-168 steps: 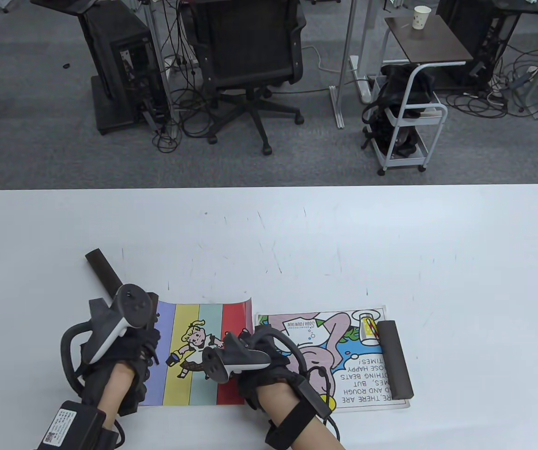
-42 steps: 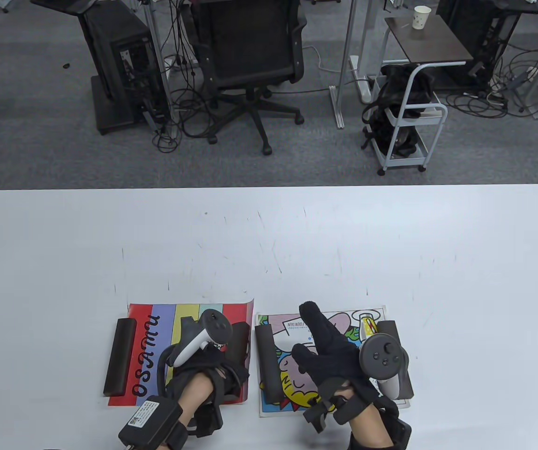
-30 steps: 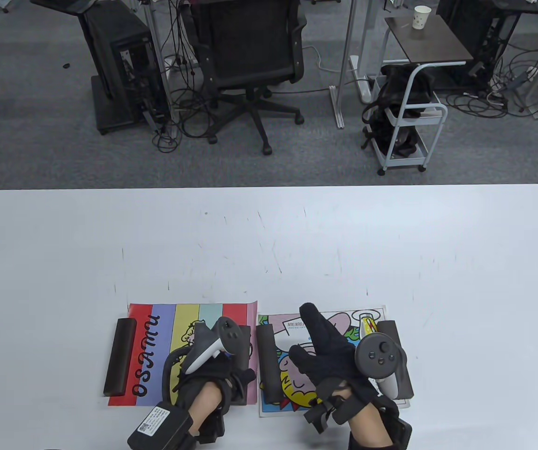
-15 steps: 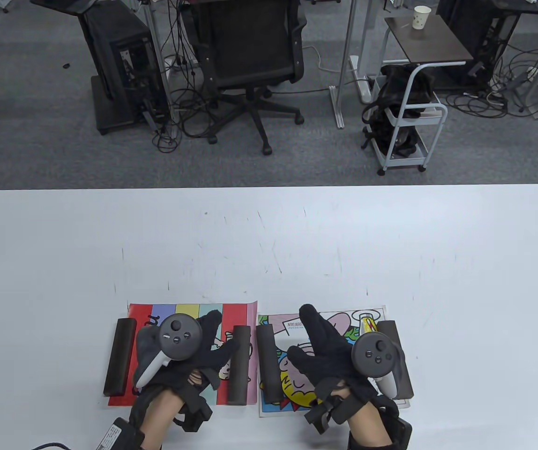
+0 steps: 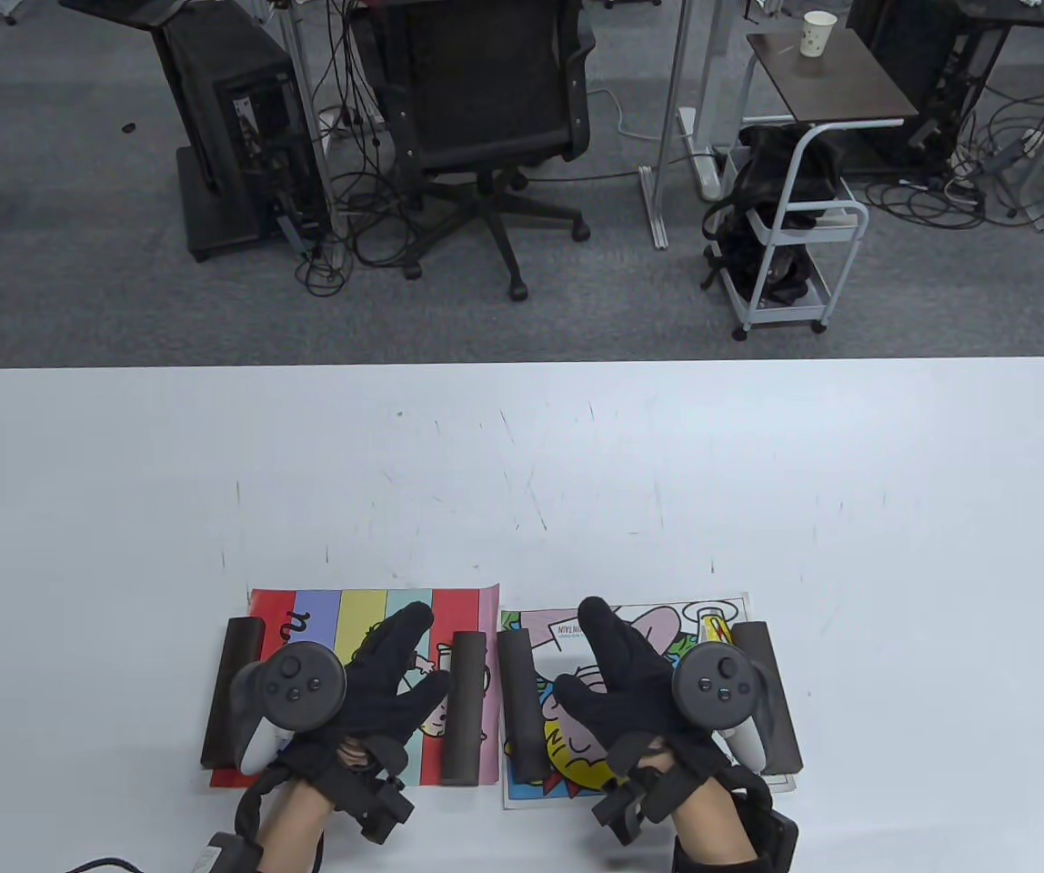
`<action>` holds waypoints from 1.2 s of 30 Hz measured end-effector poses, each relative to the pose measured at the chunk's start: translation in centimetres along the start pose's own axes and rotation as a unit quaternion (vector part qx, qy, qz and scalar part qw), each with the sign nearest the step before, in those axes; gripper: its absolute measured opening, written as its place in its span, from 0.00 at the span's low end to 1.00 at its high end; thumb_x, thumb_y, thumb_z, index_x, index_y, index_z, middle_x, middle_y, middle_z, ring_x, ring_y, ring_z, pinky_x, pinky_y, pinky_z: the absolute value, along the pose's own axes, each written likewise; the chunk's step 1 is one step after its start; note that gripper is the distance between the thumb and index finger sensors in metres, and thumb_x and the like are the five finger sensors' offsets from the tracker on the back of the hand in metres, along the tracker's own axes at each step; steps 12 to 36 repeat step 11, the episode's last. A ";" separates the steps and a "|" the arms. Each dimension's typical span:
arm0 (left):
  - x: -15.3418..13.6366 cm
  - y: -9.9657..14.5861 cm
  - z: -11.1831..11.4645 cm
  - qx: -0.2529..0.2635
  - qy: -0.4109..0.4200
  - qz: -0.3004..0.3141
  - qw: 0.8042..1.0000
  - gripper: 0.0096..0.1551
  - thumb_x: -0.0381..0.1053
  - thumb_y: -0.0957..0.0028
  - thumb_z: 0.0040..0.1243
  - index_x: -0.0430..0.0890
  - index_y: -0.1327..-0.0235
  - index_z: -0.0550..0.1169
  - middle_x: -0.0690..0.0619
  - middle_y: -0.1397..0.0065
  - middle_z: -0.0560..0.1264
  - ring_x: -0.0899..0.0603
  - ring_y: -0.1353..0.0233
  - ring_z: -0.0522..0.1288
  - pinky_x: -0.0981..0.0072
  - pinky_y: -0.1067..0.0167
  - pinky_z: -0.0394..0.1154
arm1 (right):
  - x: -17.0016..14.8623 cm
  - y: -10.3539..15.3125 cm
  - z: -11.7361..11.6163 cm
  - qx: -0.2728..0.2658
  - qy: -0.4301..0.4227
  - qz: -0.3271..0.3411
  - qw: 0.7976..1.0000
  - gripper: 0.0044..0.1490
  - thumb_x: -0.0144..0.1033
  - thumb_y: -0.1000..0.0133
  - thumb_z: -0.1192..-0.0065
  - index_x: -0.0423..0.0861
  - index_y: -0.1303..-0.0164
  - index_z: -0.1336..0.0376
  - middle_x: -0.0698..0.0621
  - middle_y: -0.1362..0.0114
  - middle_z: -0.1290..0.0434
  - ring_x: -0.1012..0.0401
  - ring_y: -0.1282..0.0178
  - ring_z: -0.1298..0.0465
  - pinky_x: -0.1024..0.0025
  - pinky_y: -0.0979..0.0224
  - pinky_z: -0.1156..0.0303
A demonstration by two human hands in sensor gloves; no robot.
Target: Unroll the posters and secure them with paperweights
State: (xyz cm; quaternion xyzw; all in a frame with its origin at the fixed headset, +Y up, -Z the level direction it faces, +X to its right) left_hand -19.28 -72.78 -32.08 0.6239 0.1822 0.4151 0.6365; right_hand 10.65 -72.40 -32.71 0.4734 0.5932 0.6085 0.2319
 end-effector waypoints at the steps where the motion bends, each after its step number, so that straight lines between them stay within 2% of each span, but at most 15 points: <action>1: 0.0 0.0 0.0 0.002 -0.001 0.002 1.000 0.51 0.72 0.56 0.52 0.44 0.24 0.60 0.40 0.21 0.60 0.30 0.22 0.64 0.40 0.34 0.70 | 0.0 0.0 0.0 0.001 0.000 -0.001 1.000 0.58 0.66 0.53 0.38 0.41 0.25 0.54 0.37 0.19 0.46 0.35 0.23 0.45 0.40 0.25 0.44; 36: -0.4 0.3 0.0 -0.001 0.000 -0.005 1.000 0.51 0.72 0.56 0.52 0.45 0.24 0.60 0.40 0.21 0.60 0.30 0.22 0.64 0.40 0.33 0.69 | -0.1 -0.1 -0.2 0.009 0.006 -0.006 1.000 0.58 0.66 0.54 0.40 0.41 0.25 0.54 0.37 0.19 0.46 0.35 0.23 0.45 0.40 0.25 0.44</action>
Point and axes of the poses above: the tracker on the back of each hand, its own x axis roughly to the thumb side, its own y axis roughly from the fingertips to the wrist, z = x × y, the point moved 4 cm from there along -y, roughly from the wrist to the fingertips
